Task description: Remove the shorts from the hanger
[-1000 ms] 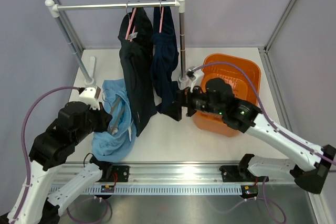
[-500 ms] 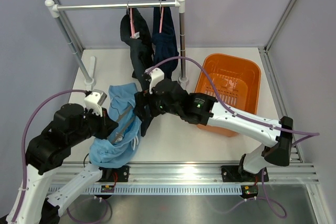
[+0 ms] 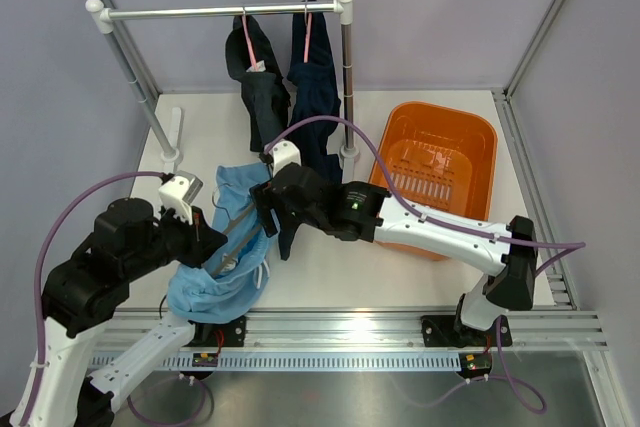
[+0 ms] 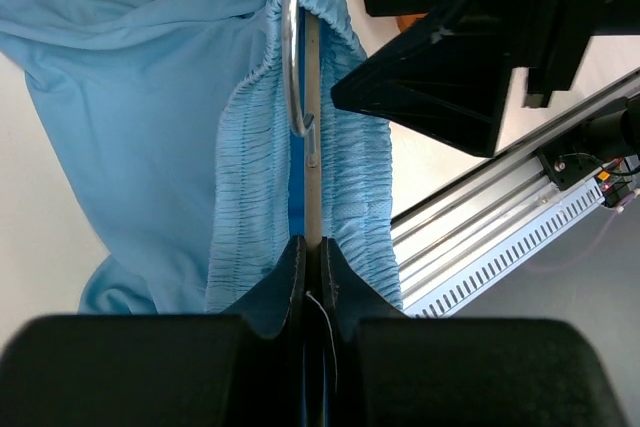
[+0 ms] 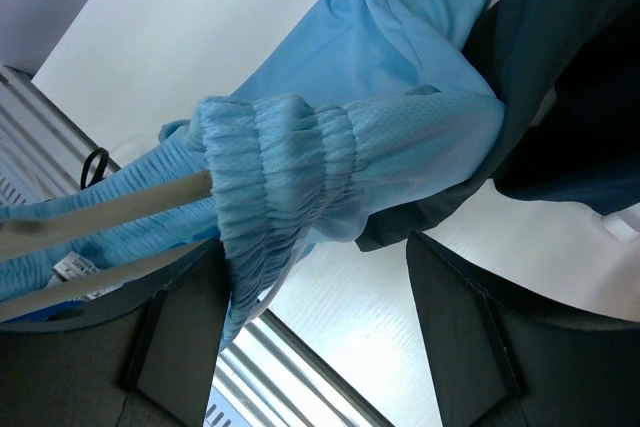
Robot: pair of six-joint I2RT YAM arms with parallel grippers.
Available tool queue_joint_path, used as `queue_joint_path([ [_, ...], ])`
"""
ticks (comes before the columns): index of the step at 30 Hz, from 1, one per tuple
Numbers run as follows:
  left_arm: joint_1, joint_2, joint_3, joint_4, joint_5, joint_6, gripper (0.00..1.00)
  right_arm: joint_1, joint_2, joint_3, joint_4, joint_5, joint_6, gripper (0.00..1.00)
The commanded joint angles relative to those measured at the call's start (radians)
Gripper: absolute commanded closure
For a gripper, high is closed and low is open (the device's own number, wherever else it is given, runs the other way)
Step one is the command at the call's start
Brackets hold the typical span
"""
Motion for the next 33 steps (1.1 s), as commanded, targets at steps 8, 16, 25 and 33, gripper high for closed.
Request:
queue_joint_path([
  [8, -0.005, 0.008, 0.043, 0.080, 0.080, 0.018, 1.00, 0.009, 0.059, 0.095, -0.017, 0.087, 0.002, 0.49],
  [16, -0.007, 0.002, 0.020, 0.077, 0.108, 0.040, 1.00, 0.007, 0.046, 0.128, -0.079, 0.243, 0.010, 0.97],
  [25, -0.021, -0.018, 0.008, 0.083, 0.165, 0.052, 1.00, -0.114, -0.041, 0.106, -0.130, 0.288, 0.019, 1.00],
  [33, -0.030, -0.027, 0.008, 0.089, 0.200, 0.058, 1.00, -0.209, -0.059, 0.083, -0.132, 0.270, 0.007, 1.00],
])
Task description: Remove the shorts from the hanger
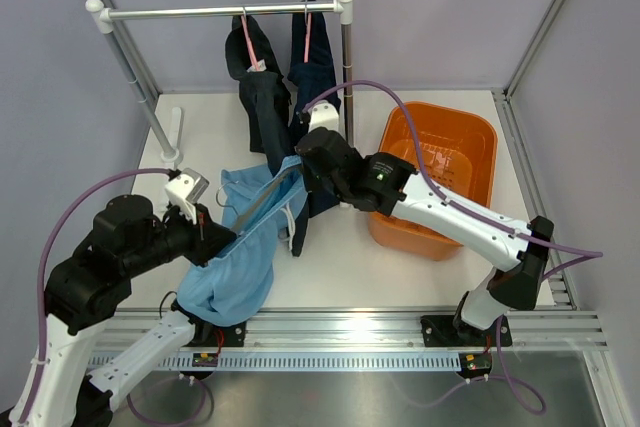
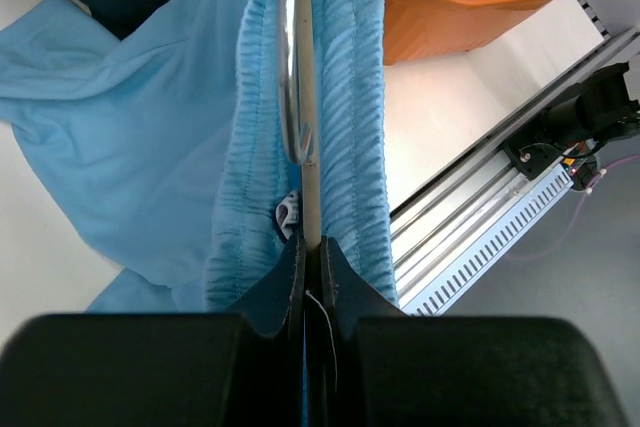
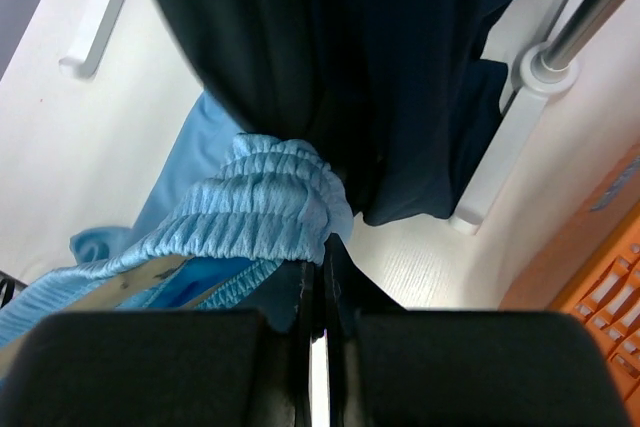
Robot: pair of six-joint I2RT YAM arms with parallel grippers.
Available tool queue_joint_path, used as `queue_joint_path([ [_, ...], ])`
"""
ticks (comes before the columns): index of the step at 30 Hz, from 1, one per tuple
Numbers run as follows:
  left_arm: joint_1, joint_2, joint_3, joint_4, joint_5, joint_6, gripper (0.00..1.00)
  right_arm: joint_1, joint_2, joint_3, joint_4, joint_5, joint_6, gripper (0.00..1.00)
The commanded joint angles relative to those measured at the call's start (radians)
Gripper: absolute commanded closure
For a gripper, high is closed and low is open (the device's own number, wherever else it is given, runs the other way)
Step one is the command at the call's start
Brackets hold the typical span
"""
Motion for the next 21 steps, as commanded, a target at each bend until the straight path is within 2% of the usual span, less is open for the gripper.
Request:
queue_joint_path([
  [1, -0.017, -0.034, 0.012, 0.018, 0.111, 0.018, 1.00, -0.064, -0.028, -0.005, -0.004, 0.091, -0.011, 1.00],
  [12, -0.032, -0.051, 0.012, 0.023, 0.140, 0.025, 1.00, -0.126, -0.002, -0.019, 0.003, 0.068, -0.019, 1.00],
  [21, -0.032, -0.089, 0.060, 0.080, 0.050, 0.004, 1.00, -0.123, -0.035, -0.103, 0.031, -0.028, 0.015, 1.00],
])
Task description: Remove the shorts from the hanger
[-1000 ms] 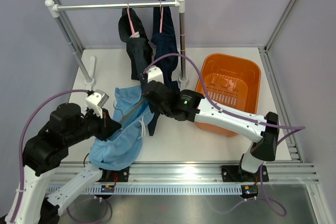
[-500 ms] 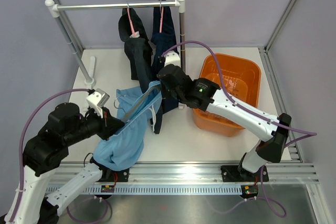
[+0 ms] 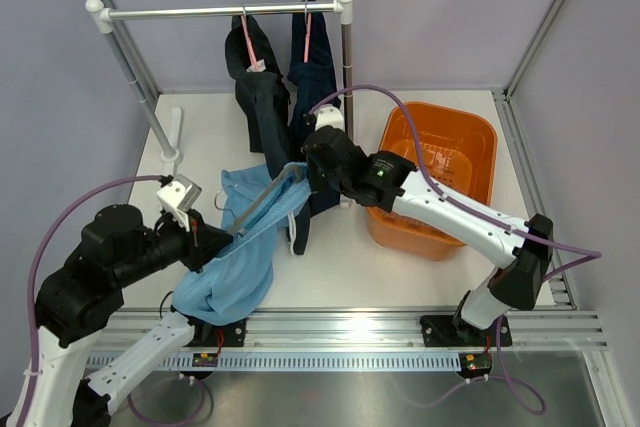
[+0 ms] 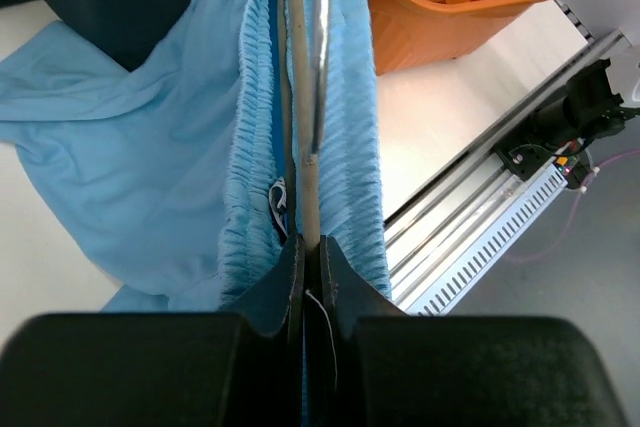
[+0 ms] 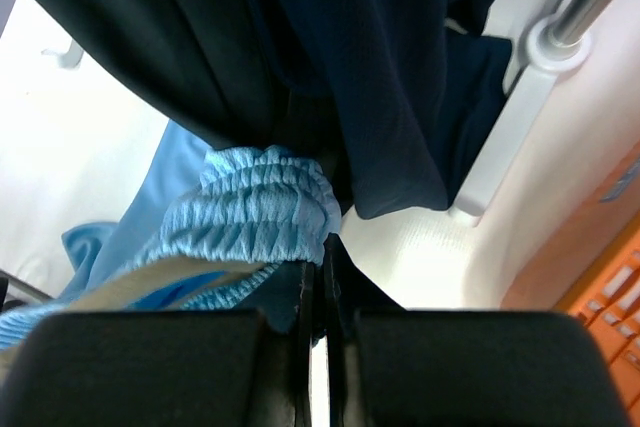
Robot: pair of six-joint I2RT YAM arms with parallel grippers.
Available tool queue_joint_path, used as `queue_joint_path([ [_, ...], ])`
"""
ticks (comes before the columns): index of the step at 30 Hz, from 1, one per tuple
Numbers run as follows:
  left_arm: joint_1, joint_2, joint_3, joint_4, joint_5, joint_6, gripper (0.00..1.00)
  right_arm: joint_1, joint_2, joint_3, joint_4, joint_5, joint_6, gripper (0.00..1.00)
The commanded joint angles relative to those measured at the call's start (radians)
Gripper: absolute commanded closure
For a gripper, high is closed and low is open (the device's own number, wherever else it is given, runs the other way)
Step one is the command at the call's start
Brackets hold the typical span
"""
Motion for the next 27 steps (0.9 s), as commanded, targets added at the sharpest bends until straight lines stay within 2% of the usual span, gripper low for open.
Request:
queue_joint_path([
  [1, -0.014, -0.046, 0.070, 0.078, 0.015, -0.015, 1.00, -0.041, -0.048, -0.055, 0.017, 0.052, 0.003, 1.00],
  [7, -0.014, -0.046, 0.088, 0.183, -0.024, -0.058, 1.00, 0.037, -0.084, -0.099, 0.023, 0.070, 0.019, 1.00],
  [14, -0.014, -0.035, 0.029, 0.337, -0.067, -0.124, 1.00, 0.203, -0.062, -0.020, 0.005, 0.095, 0.008, 1.00],
  [21, -0.014, -0.034, -0.037, 0.490, -0.215, -0.179, 1.00, 0.410, -0.012, 0.129, -0.044, 0.131, -0.053, 1.00],
  [27, -0.014, 0.012, -0.062, 0.575, -0.361, -0.184, 1.00, 0.525, 0.010, 0.226, -0.096, 0.141, -0.105, 1.00],
])
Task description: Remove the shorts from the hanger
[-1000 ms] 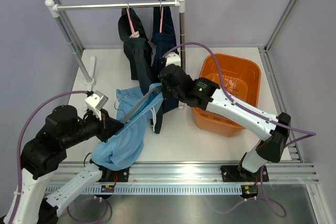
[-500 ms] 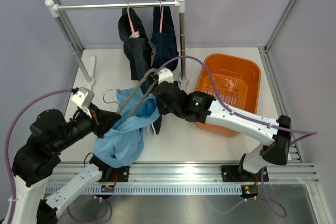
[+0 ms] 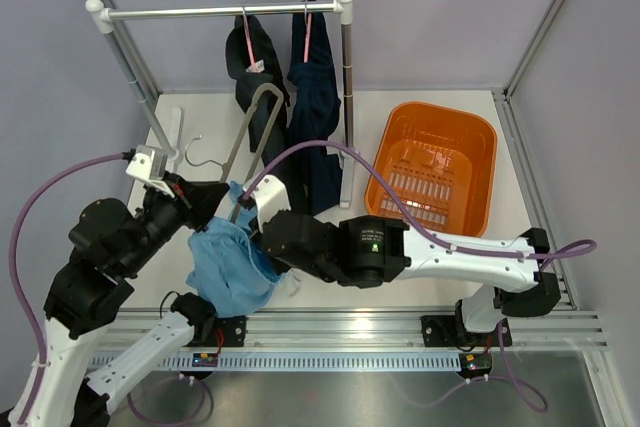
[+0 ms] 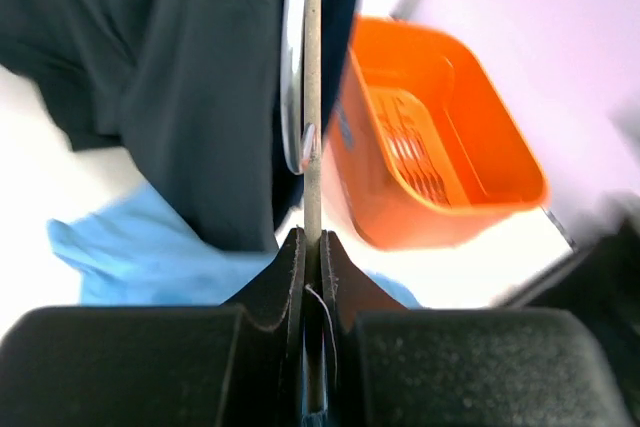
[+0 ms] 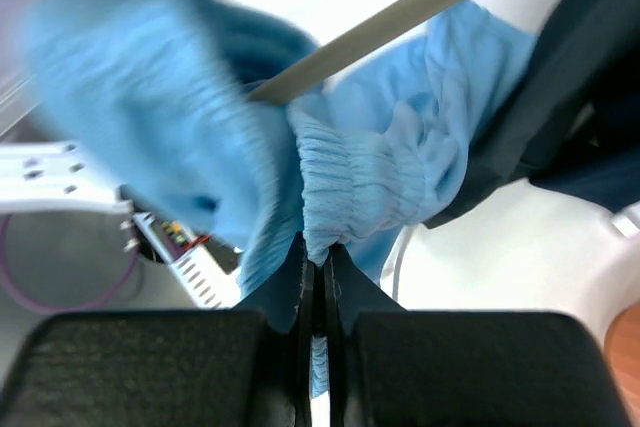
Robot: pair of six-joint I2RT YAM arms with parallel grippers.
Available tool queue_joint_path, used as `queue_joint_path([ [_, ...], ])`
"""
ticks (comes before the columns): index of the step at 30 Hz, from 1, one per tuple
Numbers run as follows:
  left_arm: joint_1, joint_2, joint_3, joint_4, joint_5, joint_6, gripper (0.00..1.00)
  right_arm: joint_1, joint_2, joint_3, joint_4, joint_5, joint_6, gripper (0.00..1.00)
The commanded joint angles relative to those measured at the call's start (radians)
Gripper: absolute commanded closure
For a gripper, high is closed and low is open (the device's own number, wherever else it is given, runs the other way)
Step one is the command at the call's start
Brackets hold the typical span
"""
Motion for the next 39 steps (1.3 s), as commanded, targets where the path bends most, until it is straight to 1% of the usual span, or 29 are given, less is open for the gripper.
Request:
queue_joint_path([
  [1, -0.004, 0.036, -0.004, 0.200, -0.129, -0.022, 1.00, 0.065, 0.016, 0.093, -0.031, 0.051, -0.053, 1.00],
  [4, -0.004, 0.062, 0.002, 0.260, -0.157, -0.030, 1.00, 0.091, 0.039, 0.122, -0.065, 0.050, -0.073, 1.00],
  [8, -0.004, 0.127, 0.054, 0.310, -0.217, -0.026, 1.00, 0.097, 0.045, 0.134, -0.090, 0.030, -0.087, 1.00],
  [10, -0.004, 0.147, 0.074, 0.323, -0.267, -0.019, 1.00, 0.102, 0.041, 0.136, -0.091, 0.019, -0.096, 1.00],
  [13, -0.004, 0.174, 0.105, 0.346, -0.353, 0.007, 1.00, 0.105, 0.022, 0.153, -0.128, 0.054, -0.104, 1.00],
  [15, -0.004, 0.187, 0.111, 0.369, -0.413, 0.028, 1.00, 0.105, 0.001, 0.154, -0.142, 0.039, -0.119, 1.00],
  [16, -0.004, 0.188, 0.109, 0.381, -0.428, 0.031, 1.00, 0.106, -0.005, 0.154, -0.143, 0.004, -0.127, 1.00],
  [19, -0.004, 0.172, 0.069, 0.444, -0.494, 0.018, 1.00, 0.114, -0.002, 0.162, -0.169, -0.028, -0.133, 1.00],
  [20, -0.003, 0.162, 0.053, 0.485, -0.522, 0.016, 1.00, 0.118, 0.008, 0.166, -0.174, -0.033, -0.136, 1.00],
  [24, -0.004, 0.148, 0.023, 0.524, -0.586, 0.016, 1.00, 0.149, 0.034, 0.182, -0.208, -0.030, -0.148, 1.00],
  [28, -0.003, 0.156, 0.031, 0.540, -0.646, 0.051, 1.00, 0.180, 0.024, 0.183, -0.255, -0.008, -0.142, 1.00],
  [35, -0.003, 0.174, 0.036, 0.583, -0.743, 0.117, 1.00, 0.204, -0.091, 0.145, -0.314, 0.035, -0.106, 1.00],
  [39, -0.003, 0.193, 0.045, 0.582, -0.735, 0.128, 1.00, 0.206, -0.151, 0.136, -0.357, 0.134, -0.075, 1.00],
])
